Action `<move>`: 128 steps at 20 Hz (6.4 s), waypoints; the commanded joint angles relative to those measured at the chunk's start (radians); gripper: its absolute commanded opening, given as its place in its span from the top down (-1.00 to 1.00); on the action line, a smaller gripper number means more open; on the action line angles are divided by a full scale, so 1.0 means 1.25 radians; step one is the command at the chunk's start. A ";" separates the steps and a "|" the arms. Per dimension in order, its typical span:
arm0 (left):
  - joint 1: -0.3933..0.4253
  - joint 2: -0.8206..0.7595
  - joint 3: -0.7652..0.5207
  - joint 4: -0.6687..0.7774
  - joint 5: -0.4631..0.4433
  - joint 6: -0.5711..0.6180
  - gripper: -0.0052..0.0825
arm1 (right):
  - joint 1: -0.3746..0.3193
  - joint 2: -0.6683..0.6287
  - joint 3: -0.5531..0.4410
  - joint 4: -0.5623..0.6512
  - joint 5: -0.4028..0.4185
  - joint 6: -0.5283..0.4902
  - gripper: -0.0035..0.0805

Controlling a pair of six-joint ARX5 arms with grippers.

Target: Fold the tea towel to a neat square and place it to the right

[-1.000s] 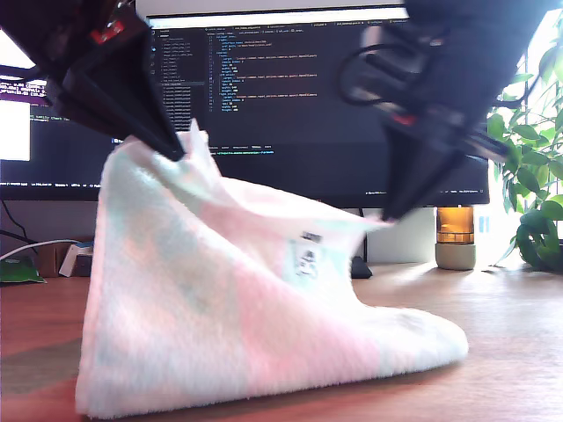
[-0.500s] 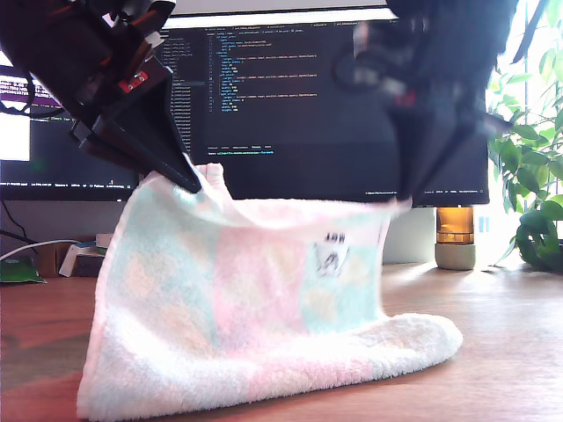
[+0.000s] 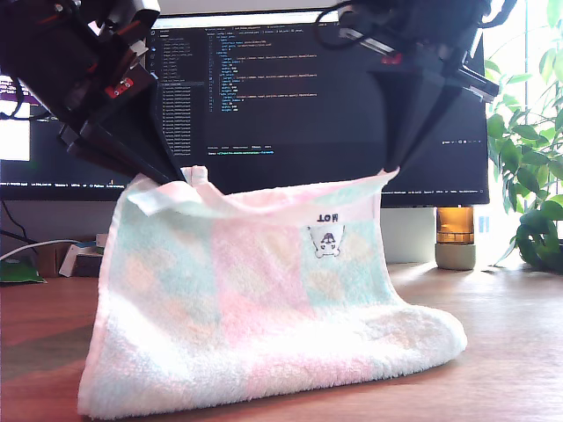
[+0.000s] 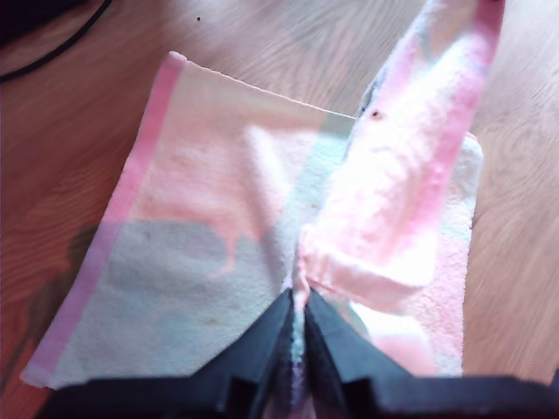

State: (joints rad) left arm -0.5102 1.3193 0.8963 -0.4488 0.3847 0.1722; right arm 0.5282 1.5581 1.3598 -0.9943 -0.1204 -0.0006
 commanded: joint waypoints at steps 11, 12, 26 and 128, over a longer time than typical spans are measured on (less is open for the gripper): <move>0.033 0.119 -0.029 0.093 0.001 0.055 0.93 | 0.005 0.144 0.008 0.165 0.022 0.002 0.95; 0.038 0.129 -0.030 0.105 0.002 0.069 0.93 | 0.005 0.147 0.011 0.174 0.023 0.007 0.95; 0.115 0.139 -0.030 0.157 0.021 0.092 0.93 | 0.010 0.192 0.034 0.218 0.081 0.025 0.95; 0.361 0.261 -0.031 0.323 0.128 -0.021 0.93 | 0.185 0.487 0.285 0.534 0.009 -0.709 0.95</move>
State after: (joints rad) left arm -0.0582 1.6463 0.8768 -0.0475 0.5507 0.1440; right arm 0.7517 2.1723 1.7157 -0.3382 -0.1120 -0.8917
